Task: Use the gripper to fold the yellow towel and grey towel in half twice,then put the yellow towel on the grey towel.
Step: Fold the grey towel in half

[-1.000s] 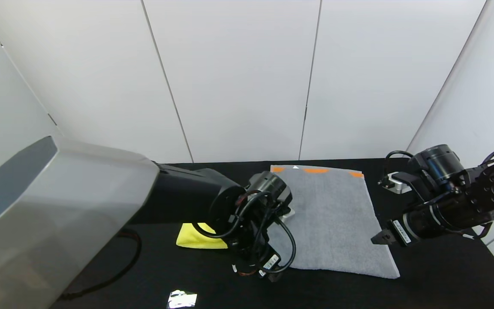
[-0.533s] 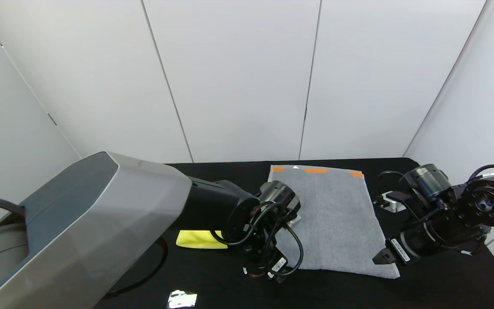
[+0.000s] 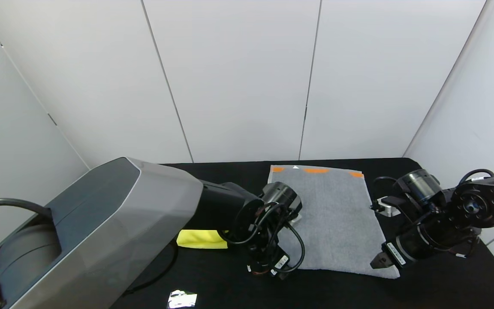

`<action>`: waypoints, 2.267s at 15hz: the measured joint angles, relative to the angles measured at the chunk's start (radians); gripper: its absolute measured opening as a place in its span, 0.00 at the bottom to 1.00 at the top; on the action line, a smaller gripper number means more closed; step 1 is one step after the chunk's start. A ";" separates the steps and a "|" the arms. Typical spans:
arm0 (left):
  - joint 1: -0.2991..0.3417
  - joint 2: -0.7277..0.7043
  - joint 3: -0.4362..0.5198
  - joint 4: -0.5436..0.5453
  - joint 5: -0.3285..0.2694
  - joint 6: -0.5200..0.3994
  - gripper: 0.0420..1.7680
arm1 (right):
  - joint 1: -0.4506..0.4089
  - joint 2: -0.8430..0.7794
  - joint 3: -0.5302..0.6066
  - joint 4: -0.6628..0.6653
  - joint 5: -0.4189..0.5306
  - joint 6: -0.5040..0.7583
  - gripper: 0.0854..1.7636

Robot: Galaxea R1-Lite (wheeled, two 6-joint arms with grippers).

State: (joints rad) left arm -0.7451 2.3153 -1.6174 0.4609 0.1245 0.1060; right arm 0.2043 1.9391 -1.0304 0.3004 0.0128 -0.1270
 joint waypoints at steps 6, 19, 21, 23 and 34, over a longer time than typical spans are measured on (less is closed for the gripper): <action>0.000 0.016 -0.013 -0.002 -0.006 0.000 0.97 | 0.002 0.028 -0.005 0.000 -0.001 0.002 0.97; 0.008 0.039 -0.047 -0.001 -0.013 -0.003 0.97 | 0.003 0.068 0.019 0.005 -0.011 0.006 0.97; 0.011 0.043 -0.056 0.000 -0.016 -0.002 0.97 | 0.003 0.076 0.019 0.006 -0.011 0.002 0.97; 0.013 0.048 -0.060 0.000 -0.016 -0.002 0.97 | 0.005 0.084 0.019 0.004 -0.011 0.001 0.97; 0.013 0.075 -0.085 0.002 -0.016 -0.017 0.45 | 0.007 0.104 0.011 0.001 -0.013 0.002 0.47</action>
State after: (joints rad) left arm -0.7317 2.3900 -1.7026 0.4628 0.1089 0.0887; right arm 0.2111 2.0430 -1.0189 0.3013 0.0000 -0.1247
